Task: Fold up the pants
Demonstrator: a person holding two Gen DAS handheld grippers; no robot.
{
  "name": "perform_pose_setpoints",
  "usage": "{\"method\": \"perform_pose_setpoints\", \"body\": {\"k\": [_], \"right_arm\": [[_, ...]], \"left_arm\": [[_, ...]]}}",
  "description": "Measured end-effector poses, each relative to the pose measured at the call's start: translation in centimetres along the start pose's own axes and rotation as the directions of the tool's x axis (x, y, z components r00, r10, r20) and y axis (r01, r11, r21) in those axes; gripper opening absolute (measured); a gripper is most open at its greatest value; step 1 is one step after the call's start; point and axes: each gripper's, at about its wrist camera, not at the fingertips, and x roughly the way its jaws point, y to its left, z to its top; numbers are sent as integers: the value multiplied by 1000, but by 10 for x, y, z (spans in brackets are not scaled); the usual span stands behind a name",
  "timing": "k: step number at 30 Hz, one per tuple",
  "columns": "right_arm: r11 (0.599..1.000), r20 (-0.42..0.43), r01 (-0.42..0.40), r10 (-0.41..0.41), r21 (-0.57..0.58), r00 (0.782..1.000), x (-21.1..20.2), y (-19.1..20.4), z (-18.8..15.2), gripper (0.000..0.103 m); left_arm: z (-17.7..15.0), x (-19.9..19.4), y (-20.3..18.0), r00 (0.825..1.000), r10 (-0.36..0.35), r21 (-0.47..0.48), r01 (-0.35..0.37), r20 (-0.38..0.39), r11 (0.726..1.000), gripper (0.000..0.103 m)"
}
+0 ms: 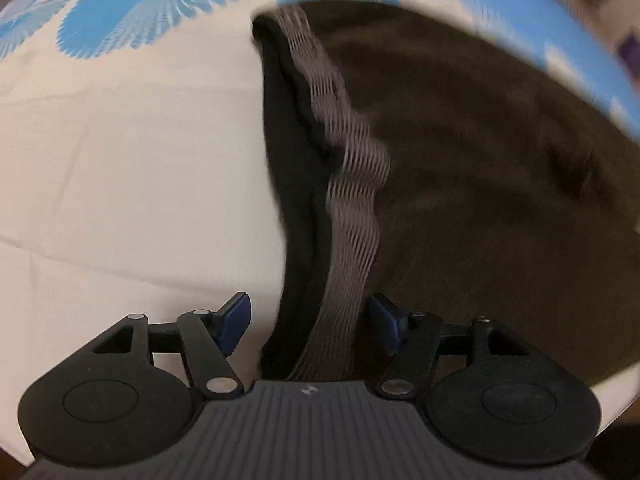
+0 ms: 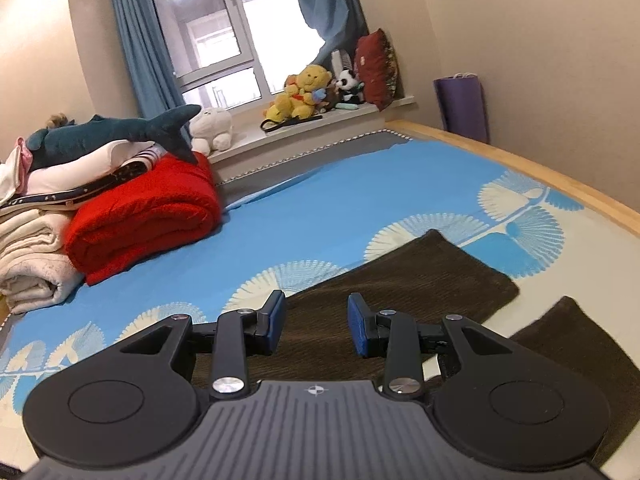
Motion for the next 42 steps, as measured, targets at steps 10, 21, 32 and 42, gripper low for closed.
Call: {"method": "perform_pose_setpoints", "body": {"k": [10,21,32,42], "right_arm": [[994,-5,90,-90,65,996,-25,-51,-4,36],[986,-110,145,-135,84,985,-13,-79,-15,36],[996,-106,86,-85,7,991,-11,-57,-16,36],[999,-92,40,-42,-19,995,-4,-35,-12,36]], "left_arm": [[-19,-44,2,997,61,76,-65,56,995,12],[-28,-73,-32,986,-56,180,27,157,983,25],[-25,-57,-48,995,-72,220,54,75,974,34],[-1,-86,-67,942,-16,170,-44,334,984,54]]}}
